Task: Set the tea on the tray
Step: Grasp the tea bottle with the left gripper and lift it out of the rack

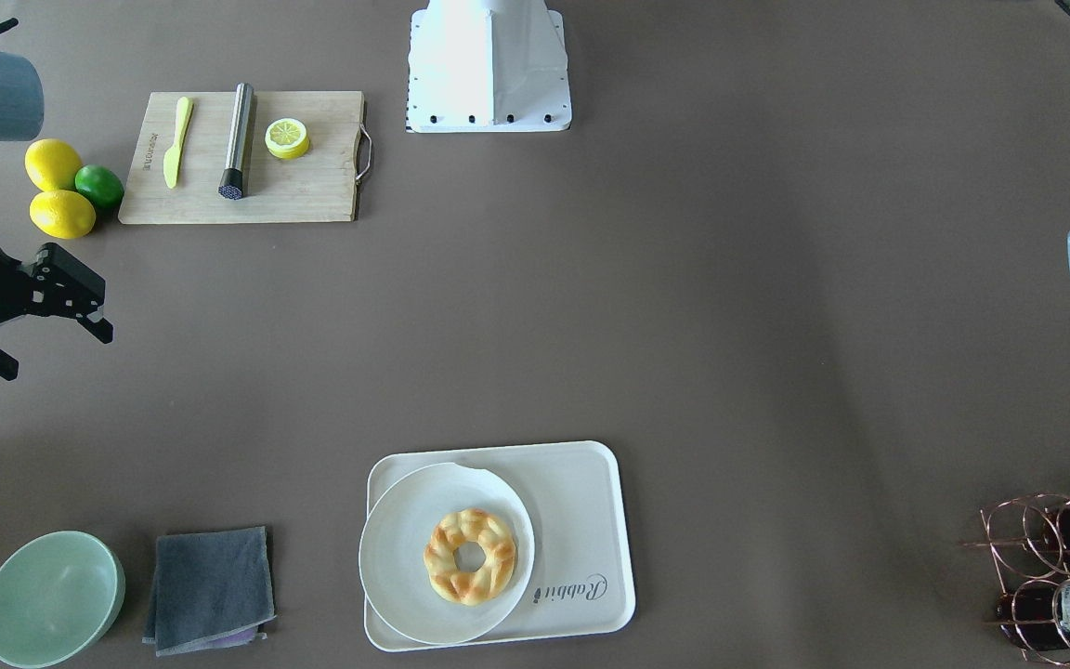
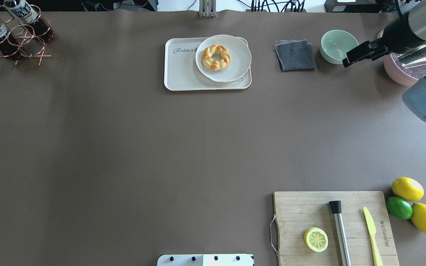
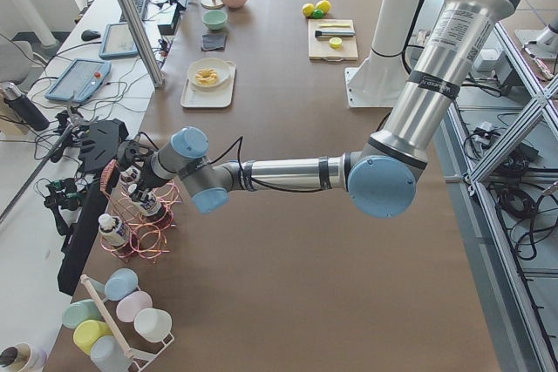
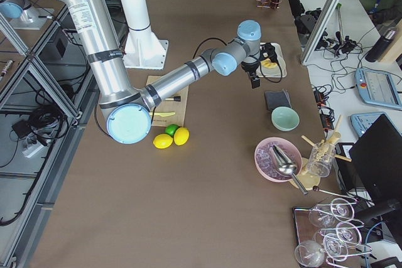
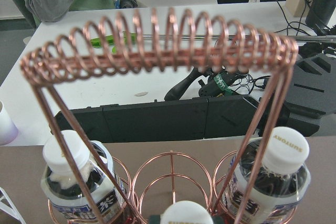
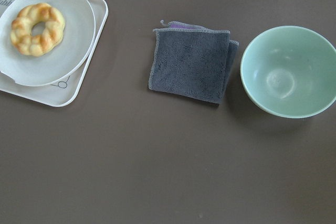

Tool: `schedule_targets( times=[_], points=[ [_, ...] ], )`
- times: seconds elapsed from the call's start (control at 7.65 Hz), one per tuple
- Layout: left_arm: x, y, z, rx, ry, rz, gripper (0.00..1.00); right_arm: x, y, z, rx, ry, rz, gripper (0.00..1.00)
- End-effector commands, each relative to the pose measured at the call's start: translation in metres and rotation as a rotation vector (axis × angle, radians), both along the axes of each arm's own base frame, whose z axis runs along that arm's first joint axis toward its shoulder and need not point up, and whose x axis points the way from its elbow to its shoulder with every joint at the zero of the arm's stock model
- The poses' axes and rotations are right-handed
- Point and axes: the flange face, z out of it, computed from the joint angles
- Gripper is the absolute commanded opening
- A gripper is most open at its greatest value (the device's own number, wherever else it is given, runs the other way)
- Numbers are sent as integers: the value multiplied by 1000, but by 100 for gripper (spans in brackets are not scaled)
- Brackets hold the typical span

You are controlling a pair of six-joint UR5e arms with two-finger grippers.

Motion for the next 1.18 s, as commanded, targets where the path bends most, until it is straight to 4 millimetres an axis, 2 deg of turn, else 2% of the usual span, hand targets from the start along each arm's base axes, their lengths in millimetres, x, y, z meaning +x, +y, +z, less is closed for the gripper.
schedule_targets(
  times=[0.0, 0.39, 0.52, 0.65, 0.91, 1.05],
  points=[
    [-32, 0, -22, 30, 31, -9, 0, 0, 0, 0, -2, -1, 3, 100],
    [-78, 16, -67, 46, 70, -17, 0, 0, 0, 1, -4, 0, 3, 100],
    [-100, 22, -87, 86, 76, -43, 0, 0, 0, 0, -4, -1, 3, 100],
    [-112, 29, -113, 136, 82, -59, 0, 0, 0, 0, -5, -1, 3, 100],
    [-126, 49, -148, 200, 125, -10, 0, -1, 1, -2, 0, -4, 1, 100],
    [-125, 69, -156, 228, 128, -2, 0, -5, 6, -12, 20, -13, -11, 100]
  ],
)
